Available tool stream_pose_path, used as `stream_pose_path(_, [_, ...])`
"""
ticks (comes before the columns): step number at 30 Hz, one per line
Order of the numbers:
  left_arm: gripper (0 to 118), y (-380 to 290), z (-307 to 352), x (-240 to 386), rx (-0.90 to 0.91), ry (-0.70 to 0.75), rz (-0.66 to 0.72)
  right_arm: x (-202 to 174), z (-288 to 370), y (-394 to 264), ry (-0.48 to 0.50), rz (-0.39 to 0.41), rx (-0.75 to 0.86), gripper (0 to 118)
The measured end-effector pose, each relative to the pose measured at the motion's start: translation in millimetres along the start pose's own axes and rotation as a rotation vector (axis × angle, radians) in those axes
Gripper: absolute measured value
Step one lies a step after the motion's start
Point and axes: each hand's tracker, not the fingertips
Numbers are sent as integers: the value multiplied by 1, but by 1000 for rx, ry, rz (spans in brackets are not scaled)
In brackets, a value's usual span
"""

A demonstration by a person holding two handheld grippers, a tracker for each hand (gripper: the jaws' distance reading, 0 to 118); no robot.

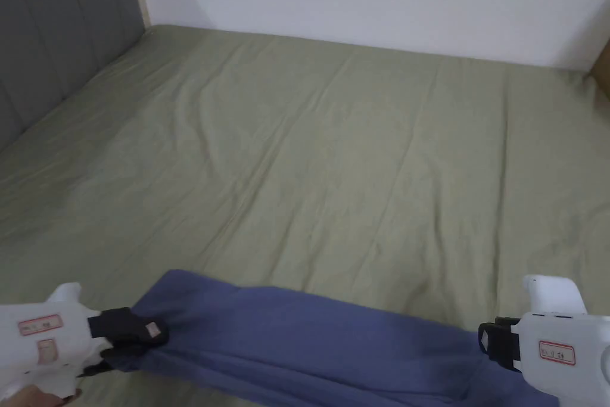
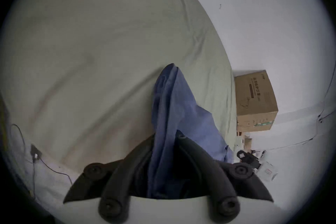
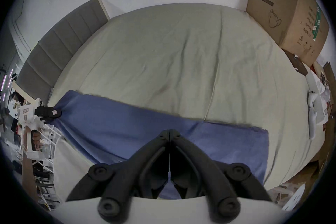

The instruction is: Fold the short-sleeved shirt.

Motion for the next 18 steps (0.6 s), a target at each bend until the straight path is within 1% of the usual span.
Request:
stream_pose_path(2, [8,10,15,-8,38,42,-2,-2,0,-1,3,-6,-4,0])
stream_pose_path(3, [8,-4,22,11,46,65,-2,-2,0,-2,4,-10,-6,0])
stream_pose_path(4, [8,-3,27,12,63,83,-2,-1,-1,-3,3,-15,-10,0])
stream_pose_path(6, [8,-3,32,16,70,95,-20,1,-1,-5,5,-26,-15,0])
stream_pose_path(7, [8,10,29,0,77,98,-22,2,-2,-7,10,-32,-19,0])
stream_pose_path(9, [8,6,30,18,101,102,-51,7,-1,-9,11,-49,-21,0])
stream_pose_path(10, [8,4,31,33,126,139,-110,8,-1,-10,13,-54,-25,0])
stream_pose_path(11, [8,-7,32,61,143,167,-194,9,0,-11,11,-61,-25,0])
stream_pose_path(12, [8,-10,32,77,152,183,-244,11,1,-13,10,-66,-25,0])
stream_pose_path(13, [8,-16,31,101,159,203,-335,15,2,-13,9,-69,-26,0])
stream_pose_path(15, [8,-19,28,134,188,191,-486,20,6,-15,5,-79,-20,0])
stream_pose_path(18, [8,-55,12,201,175,129,-732,32,11,-20,-3,-113,-5,0])
